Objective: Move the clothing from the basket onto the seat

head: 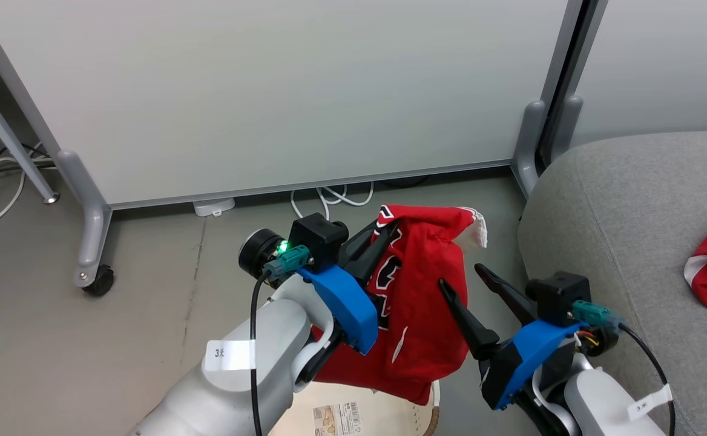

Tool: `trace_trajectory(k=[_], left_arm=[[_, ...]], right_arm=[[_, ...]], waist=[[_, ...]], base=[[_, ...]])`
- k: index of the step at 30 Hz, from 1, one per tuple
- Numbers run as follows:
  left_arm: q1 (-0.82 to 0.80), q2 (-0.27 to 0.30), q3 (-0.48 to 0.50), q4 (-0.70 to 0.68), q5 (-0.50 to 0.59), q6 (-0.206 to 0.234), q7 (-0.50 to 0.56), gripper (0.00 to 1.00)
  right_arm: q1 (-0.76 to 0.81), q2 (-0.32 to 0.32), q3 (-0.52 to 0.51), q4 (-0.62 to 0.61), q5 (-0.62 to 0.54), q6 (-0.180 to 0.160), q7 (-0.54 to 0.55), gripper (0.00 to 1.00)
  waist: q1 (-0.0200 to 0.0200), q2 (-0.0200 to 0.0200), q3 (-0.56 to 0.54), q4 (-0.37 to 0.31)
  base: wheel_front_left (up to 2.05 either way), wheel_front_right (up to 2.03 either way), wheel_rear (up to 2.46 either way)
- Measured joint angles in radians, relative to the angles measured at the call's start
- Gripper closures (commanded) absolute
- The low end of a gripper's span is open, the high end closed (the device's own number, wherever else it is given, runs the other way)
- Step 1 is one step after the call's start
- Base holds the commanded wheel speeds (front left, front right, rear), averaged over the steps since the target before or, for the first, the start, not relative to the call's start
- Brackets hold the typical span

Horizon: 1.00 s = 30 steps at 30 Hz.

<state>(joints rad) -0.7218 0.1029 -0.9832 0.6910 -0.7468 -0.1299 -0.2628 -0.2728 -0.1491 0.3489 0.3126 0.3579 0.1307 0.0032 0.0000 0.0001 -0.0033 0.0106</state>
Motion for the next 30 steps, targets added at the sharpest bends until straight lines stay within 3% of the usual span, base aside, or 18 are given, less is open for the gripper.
trace_trajectory(k=[11,19,29,30], left_arm=[[-0.006,-0.004,-0.019,-0.008,-0.009,0.000,0.000,1.00],[-0.015,-0.007,-0.026,-0.010,-0.014,0.000,0.000,1.00],[-0.014,-0.015,-0.046,-0.011,-0.031,0.000,0.000,1.00],[-0.014,-0.015,-0.048,-0.011,-0.034,0.000,0.000,1.00]], right_arm=[[-0.140,-0.035,0.191,0.170,0.138,0.000,-0.026,0.00],[-0.237,-0.020,0.324,0.286,0.210,0.000,-0.065,0.00],[-0.312,0.023,0.405,0.438,0.281,0.000,-0.156,0.00],[-0.316,0.025,0.415,0.449,0.288,0.000,-0.161,0.47]], waist=[[0.0000,0.0000,0.020,0.013],[0.0001,0.0000,0.025,0.015],[0.0001,0.0000,0.012,0.024],[0.0001,-0.0001,0.011,0.025]], base=[[0.00,0.00,0.00],[0.00,0.00,0.00],[0.00,0.00,0.00],[0.00,0.00,0.00]])
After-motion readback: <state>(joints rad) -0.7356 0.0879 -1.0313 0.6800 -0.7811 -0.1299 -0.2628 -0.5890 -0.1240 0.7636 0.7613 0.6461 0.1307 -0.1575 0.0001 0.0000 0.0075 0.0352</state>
